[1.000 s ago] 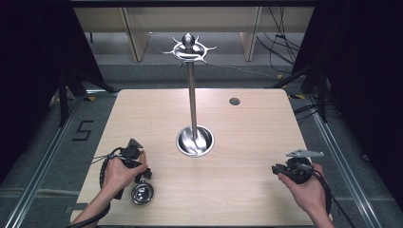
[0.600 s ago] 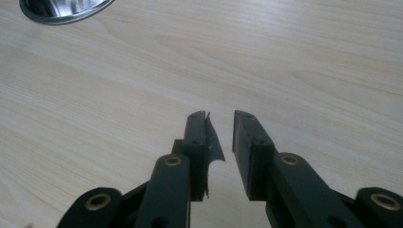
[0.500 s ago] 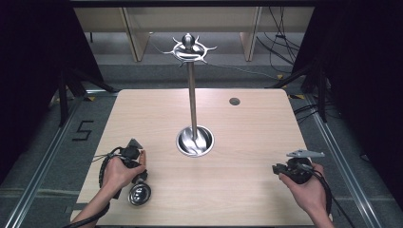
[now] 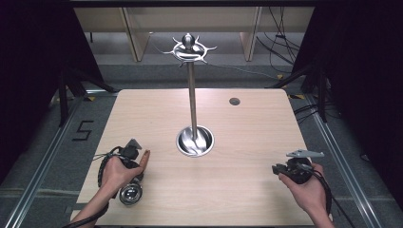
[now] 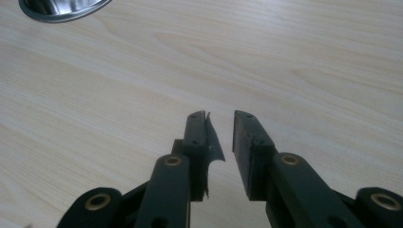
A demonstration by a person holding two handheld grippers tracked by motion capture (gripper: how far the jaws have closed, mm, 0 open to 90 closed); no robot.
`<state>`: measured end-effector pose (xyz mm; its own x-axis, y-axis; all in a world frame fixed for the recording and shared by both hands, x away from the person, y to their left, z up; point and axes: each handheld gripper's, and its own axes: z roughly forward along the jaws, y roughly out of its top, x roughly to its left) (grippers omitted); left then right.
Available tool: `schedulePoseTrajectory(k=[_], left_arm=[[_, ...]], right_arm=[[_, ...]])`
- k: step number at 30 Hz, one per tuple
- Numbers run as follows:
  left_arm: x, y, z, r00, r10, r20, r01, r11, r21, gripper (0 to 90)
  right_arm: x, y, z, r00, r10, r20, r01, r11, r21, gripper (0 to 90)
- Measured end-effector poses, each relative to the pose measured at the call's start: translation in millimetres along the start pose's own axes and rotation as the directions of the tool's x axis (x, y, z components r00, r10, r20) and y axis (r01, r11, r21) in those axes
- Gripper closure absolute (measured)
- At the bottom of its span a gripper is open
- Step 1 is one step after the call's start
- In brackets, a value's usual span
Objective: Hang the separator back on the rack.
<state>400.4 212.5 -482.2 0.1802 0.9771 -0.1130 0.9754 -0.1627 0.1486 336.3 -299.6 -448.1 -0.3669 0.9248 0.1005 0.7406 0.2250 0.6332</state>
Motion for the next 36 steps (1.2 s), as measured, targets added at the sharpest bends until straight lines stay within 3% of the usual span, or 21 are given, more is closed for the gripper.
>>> schedulePoseTrajectory(k=[2, 3, 5, 7, 12, 15, 16, 18, 21, 24, 26, 27, 28, 31, 32, 33, 34, 36], left_arm=[[3.5, 0.9, -1.2, 0.9977, 0.065, -0.02, -0.065, 0.9979, 0.001, 68.4], [-1.2, -0.9, -1.0, 0.9997, 0.005, -0.023, -0.005, 1.0, -0.006, 68.6], [0.1, -1.1, -1.1, 0.9988, 0.038, -0.03, -0.038, 0.9992, -0.01, 68.7], [-1.7, -2.3, -1.1, 0.9993, 0.029, -0.025, -0.029, 0.9996, -0.006, 68.9], [1.0, -6.9, -1.6, 0.9973, 0.073, 0.004, -0.073, 0.9972, -0.017, 69.2], [2.6, -9.2, -2.3, 0.9971, 0.075, 0.015, -0.074, 0.9968, -0.029, 69.2], [3.1, -10.1, -2.9, 0.9958, 0.089, 0.023, -0.088, 0.9954, -0.039, 69.2], [6.3, -10.8, -5.0, 0.9866, 0.16, 0.032, -0.158, 0.9856, -0.061, 69.2], [1.9, -15.3, -6.7, 0.9893, 0.139, 0.044, -0.136, 0.9881, -0.072, 69.2], [1.3, -19.1, -9.6, 0.9847, 0.165, 0.058, -0.158, 0.9816, -0.108, 69.3], [4.7, -19.5, -13.9, 0.9764, 0.208, 0.057, -0.198, 0.969, -0.148, 69.3], [5.4, -20.1, -16.8, 0.975, 0.213, 0.064, -0.2, 0.9658, -0.165, 69.3], [5.3, -22.0, -22.0, 0.976, 0.208, 0.065, -0.19, 0.9581, -0.214, 69.4], [5.1, -24.6, -28.3, 0.9749, 0.212, 0.069, -0.186, 0.944, -0.272, 69.4], [5.6, -25.3, -30.5, 0.9728, 0.222, 0.066, -0.196, 0.9396, -0.281, 69.4], [5.6, -25.3, -30.5, 0.9728, 0.222, 0.066, -0.196, 0.9396, -0.281, 69.4], [5.2, -27.6, -33.3, 0.9722, 0.224, 0.069, -0.19, 0.926, -0.326, 69.4], [6.5, -28.8, -37.1, 0.9689, 0.235, 0.077, -0.195, 0.9164, -0.35, 69.4]], right_arm=[[-0.1, -0.4, 0.1, 1.0, 0.009, -0.003, -0.009, 1.0, 0.004, 75.8], [-0.2, -0.5, 0.1, 0.9999, 0.01, -0.003, -0.01, 1.0, 0.004, 75.8], [-0.2, -0.6, 0.1, 1.0, 0.009, -0.003, -0.009, 1.0, 0.002, 75.4], [-0.1, -0.3, -0.1, 1.0, 0.006, -0.004, -0.006, 1.0, 0.0, 75.3], [0.1, -0.5, 0.5, 0.9999, -0.011, -0.011, 0.011, 1.0, -0.006, 74.0], [0.5, 0.0, 1.0, 0.9999, -0.007, -0.013, 0.007, 1.0, -0.004, 73.9], [-0.1, -0.1, 1.3, 0.9998, -0.012, -0.015, 0.012, 1.0, -0.007, 73.8], [-0.2, 0.0, 0.9, 0.9999, -0.01, -0.013, 0.01, 1.0, -0.005, 73.6], [-0.1, -0.2, 0.5, 0.9999, -0.009, -0.011, 0.009, 1.0, -0.006, 73.5], [-0.1, -0.3, 0.4, 0.9998, -0.017, -0.009, 0.017, 1.0, -0.007, 73.4], [0.3, -0.2, 0.2, 0.9997, -0.022, -0.006, 0.022, 1.0, -0.01, 73.3], [0.3, -0.2, 0.2, 0.9997, -0.022, -0.006, 0.022, 1.0, -0.01, 73.3], [0.4, -0.4, 0.4, 0.9998, -0.022, -0.006, 0.021, 1.0, -0.01, 73.3], [0.2, -0.2, 0.9, 0.9998, -0.019, -0.004, 0.019, 1.0, -0.009, 73.2], [0.1, -0.2, 1.0, 0.9998, -0.017, -0.006, 0.016, 1.0, -0.007, 73.1], [0.1, -0.2, 1.0, 0.9998, -0.017, -0.006, 0.016, 1.0, -0.007, 73.1], [0.0, -0.3, 0.7, 0.9998, -0.019, -0.004, 0.019, 1.0, -0.008, 73.0], [-0.5, -0.3, 0.6, 0.9998, -0.021, -0.003, 0.021, 1.0, -0.012, 72.9]])
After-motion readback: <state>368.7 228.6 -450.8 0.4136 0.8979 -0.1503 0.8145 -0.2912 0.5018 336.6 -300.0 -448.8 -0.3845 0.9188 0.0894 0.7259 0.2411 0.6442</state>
